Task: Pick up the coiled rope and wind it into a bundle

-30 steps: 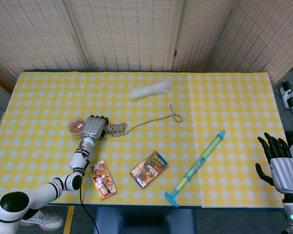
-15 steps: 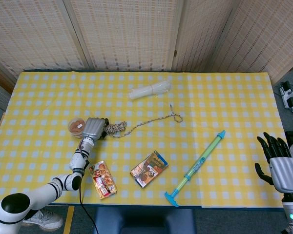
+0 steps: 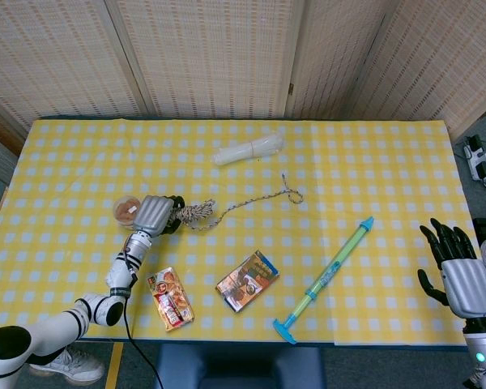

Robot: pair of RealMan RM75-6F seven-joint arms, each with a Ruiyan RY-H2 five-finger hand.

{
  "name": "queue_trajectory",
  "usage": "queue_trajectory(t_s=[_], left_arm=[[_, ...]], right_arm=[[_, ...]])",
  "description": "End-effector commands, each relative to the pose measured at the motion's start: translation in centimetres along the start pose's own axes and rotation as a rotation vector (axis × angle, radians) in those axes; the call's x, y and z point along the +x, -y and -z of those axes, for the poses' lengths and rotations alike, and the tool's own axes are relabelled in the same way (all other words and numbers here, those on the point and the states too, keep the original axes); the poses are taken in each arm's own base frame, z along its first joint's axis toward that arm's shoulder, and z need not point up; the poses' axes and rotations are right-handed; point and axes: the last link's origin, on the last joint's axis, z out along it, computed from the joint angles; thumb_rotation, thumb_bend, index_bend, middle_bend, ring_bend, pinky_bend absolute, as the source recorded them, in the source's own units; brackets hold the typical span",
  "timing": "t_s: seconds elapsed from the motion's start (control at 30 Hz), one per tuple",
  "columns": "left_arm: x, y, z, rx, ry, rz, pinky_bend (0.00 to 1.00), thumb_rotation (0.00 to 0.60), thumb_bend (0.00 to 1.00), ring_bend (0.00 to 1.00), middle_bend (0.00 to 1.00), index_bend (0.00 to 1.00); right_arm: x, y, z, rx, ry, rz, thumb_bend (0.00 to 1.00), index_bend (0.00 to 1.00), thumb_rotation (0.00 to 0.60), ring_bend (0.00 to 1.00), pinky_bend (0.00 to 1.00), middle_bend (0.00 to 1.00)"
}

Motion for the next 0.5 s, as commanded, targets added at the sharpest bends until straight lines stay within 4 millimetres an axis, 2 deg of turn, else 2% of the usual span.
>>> queue_trajectory(t_s=[0.03, 0.27, 0.5], left_arm=[[1.5, 0.2, 2.1, -0.072, -0.049, 0.040, 0.71, 0.600, 0.58, 0.65, 0.69, 0.68], [2.9, -0.1, 5.1, -0.170, -0.067, 0.044, 0.71, 0.600, 0.58, 0.65, 0.69, 0.68], [3.9, -0.2, 7.7, -0.223, -0.062, 0.029, 0.71, 0.600, 0.58, 0.65, 0.69, 0.68]], right_arm=[[-0.1, 0.2, -0.3, 0.010, 0.006, -0.001, 0.47, 0.00, 0.600, 0.05, 0.00, 0.00], [-0.5, 1.2, -2.1, 0.065, 0.047, -0.011, 0.47, 0.01, 0.600, 0.07, 0.00, 0.03], [-1.3, 4.5, -6.3, 0.181, 0.122, -0.028, 0.46, 0.13, 0.600, 0.10, 0.00, 0.08]])
